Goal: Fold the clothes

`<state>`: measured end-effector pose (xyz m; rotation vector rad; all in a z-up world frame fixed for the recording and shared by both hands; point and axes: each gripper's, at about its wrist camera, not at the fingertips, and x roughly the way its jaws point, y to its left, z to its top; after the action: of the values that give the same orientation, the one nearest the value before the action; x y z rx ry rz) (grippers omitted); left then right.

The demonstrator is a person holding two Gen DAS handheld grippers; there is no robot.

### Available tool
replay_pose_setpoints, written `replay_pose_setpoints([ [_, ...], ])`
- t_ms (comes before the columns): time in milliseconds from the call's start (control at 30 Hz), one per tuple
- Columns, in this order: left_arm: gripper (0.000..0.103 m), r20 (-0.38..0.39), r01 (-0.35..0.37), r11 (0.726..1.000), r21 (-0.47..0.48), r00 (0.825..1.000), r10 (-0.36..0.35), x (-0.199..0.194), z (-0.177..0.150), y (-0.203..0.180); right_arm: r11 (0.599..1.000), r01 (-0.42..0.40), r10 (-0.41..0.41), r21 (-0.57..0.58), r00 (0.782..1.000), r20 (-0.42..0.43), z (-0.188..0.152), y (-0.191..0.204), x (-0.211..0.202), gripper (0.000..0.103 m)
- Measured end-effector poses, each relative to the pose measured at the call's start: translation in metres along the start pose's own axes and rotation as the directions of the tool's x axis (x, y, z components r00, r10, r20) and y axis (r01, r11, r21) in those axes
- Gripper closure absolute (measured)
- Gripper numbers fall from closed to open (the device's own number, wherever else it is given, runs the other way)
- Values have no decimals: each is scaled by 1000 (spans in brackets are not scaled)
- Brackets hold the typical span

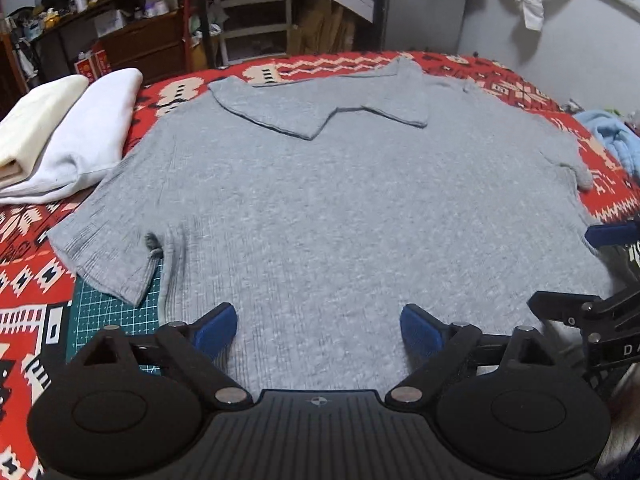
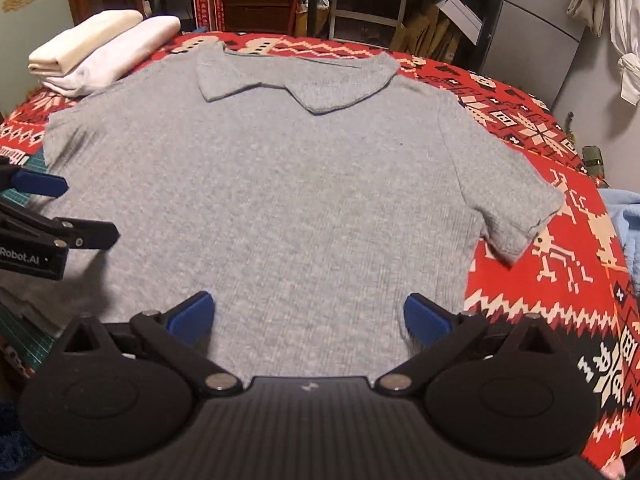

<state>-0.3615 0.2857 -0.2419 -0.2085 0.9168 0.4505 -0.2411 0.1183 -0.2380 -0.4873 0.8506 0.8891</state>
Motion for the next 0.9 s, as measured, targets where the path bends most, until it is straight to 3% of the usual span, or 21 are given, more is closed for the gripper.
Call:
replay_pose_setpoints([
  [167, 0, 3, -24, 999, -31, 1000, 24, 3, -3, 3, 1000, -3, 3, 30, 1000, 3, 1, -4, 2, 0],
  [367, 0, -7, -36, 998, -49, 999, 35, 3, -3, 2, 999, 4, -4, 42, 1000, -12, 4, -5, 3, 0],
  [633, 0, -95, -20, 999, -34, 995, 17, 6, 6, 4, 999, 8, -4, 43, 997, -82, 15, -5, 10, 0],
  [900, 0, -112, -16, 1000, -25, 994, 13, 6, 9, 4, 999, 9, -5, 45, 997, -77, 14, -5, 9, 0],
])
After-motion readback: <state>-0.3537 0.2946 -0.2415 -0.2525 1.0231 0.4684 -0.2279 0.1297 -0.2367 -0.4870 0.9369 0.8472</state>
